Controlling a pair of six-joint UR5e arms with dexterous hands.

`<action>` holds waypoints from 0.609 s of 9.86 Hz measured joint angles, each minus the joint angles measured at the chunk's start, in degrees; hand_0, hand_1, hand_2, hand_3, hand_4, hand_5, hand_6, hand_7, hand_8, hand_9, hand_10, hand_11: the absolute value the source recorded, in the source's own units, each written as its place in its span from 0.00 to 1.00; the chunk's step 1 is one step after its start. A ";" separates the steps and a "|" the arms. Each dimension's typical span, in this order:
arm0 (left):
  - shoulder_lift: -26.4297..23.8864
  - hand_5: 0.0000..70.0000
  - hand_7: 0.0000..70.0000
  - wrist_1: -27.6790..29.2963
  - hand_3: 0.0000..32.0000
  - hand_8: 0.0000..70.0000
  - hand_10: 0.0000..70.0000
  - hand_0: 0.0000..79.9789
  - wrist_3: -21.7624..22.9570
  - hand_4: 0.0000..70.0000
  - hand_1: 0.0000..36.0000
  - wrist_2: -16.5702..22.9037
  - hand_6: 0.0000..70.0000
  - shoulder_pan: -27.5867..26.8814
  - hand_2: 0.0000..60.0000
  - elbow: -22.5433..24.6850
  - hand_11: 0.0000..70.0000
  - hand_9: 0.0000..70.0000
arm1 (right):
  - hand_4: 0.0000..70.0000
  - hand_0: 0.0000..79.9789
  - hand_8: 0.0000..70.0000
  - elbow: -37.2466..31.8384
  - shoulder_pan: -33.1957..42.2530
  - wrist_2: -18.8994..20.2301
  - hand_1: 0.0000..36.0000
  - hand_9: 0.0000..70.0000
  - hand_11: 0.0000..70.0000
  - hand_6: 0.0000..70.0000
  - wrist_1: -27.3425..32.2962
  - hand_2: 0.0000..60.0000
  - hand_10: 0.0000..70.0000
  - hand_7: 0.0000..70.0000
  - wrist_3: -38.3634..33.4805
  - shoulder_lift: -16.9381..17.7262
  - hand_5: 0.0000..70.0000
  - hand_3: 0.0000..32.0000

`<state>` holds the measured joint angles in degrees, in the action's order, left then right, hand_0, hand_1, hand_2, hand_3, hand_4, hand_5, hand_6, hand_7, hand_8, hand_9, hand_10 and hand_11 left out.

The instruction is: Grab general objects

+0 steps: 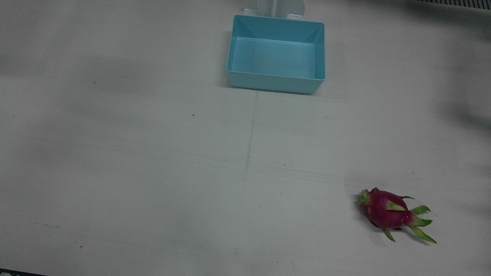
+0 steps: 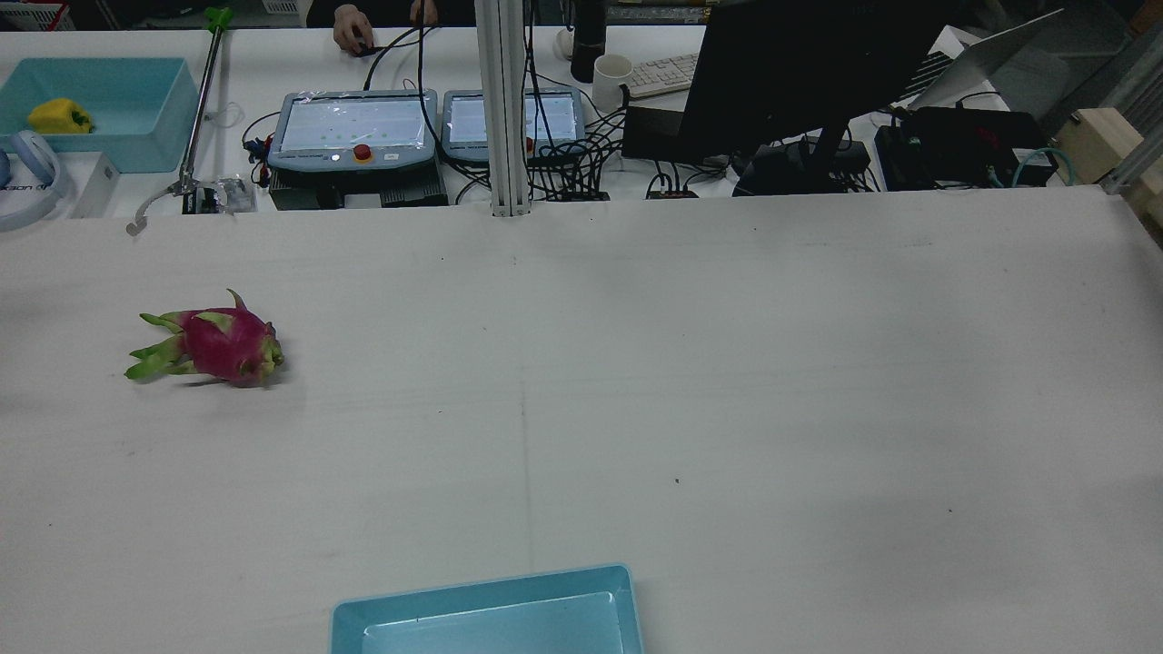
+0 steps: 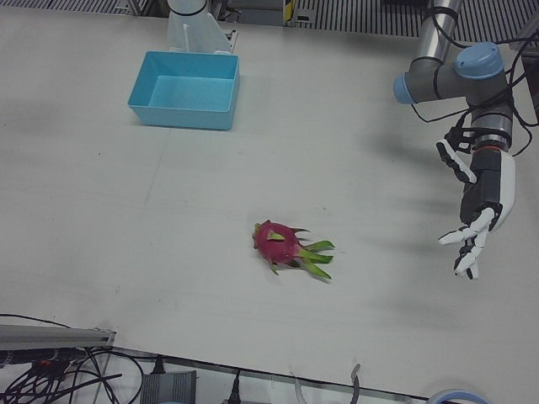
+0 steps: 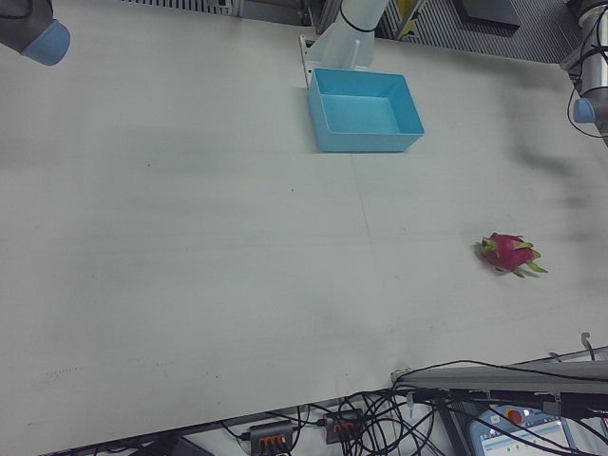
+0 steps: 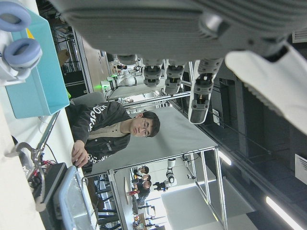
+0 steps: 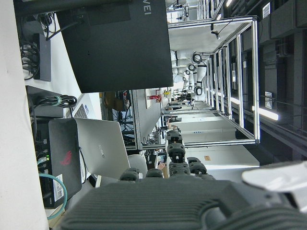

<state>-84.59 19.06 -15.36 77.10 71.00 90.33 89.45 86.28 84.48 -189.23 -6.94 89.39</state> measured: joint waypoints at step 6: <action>1.34 0.23 0.24 4.00 0.00 0.22 0.02 0.54 -2.56 0.27 0.02 -0.70 0.13 -2.59 0.00 -3.03 0.02 0.08 | 0.00 0.00 0.00 0.00 0.00 -0.01 0.00 0.00 0.00 0.00 0.00 0.00 0.00 0.00 0.00 0.00 0.00 0.00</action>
<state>-83.25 23.06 -17.92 76.39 68.40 87.31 89.44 86.28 84.47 -189.23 -6.94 89.38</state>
